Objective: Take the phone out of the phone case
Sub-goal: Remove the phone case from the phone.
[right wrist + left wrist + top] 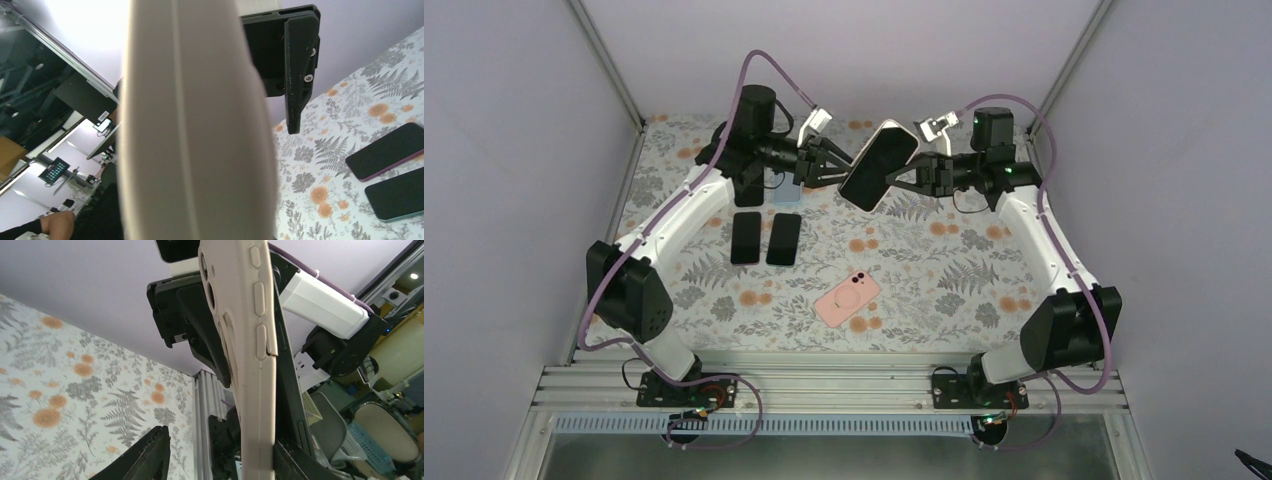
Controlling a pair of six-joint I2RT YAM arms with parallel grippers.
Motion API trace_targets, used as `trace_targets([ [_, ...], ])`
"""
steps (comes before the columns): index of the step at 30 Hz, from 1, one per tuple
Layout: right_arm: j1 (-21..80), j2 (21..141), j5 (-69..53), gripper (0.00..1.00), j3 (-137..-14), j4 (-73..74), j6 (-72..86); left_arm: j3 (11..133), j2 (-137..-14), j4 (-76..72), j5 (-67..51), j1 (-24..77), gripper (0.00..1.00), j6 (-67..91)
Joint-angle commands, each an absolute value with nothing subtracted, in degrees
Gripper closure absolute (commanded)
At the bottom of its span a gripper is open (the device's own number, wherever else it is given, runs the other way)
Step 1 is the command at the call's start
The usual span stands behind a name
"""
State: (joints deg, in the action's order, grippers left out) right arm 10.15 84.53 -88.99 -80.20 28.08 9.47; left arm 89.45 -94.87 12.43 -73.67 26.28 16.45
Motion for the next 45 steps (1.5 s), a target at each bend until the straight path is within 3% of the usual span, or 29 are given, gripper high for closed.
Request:
trace_targets([
  [1,16.29,84.16,-88.38,0.96,-77.01,27.71,9.39,92.62,-97.03,14.82,-74.21,30.77,0.53,11.15],
  [10,17.08,84.16,-87.71,0.96,-76.23,27.8,9.36,95.89,-100.06,20.3,-74.62,33.73,0.58,7.56],
  [17,16.71,85.92,-87.26,0.96,-80.2,30.28,8.12,92.54,-98.71,16.29,-74.63,34.59,0.94,12.25],
  [20,15.67,87.04,-85.9,0.96,-82.84,31.7,7.58,86.63,-96.26,6.37,-74.02,33.86,0.97,20.82],
  [24,13.7,87.92,-83.3,0.86,-85.09,31.4,8.14,82.15,-94.92,-2.28,-72.51,31.11,0.98,30.4],
  [29,11.89,88.38,-81.37,0.57,-86.16,27.21,12.33,72.16,-93.93,-19.59,-69.47,26.25,0.98,47.43],
  [35,11.31,87.94,-71.56,0.34,-88.87,26.55,9.96,66.18,-94.06,-27.62,-64.55,20.48,0.98,57.55],
  [40,11.38,86.73,-58.27,0.24,-89.11,26.09,5.09,66.73,-93.81,-23.63,-60.5,19.27,0.98,57.74],
  [45,14.73,85.29,-41.13,0.23,-88.68,25.75,-0.39,70.86,-94.28,-9.53,-53.09,19.46,0.98,55.57],
])
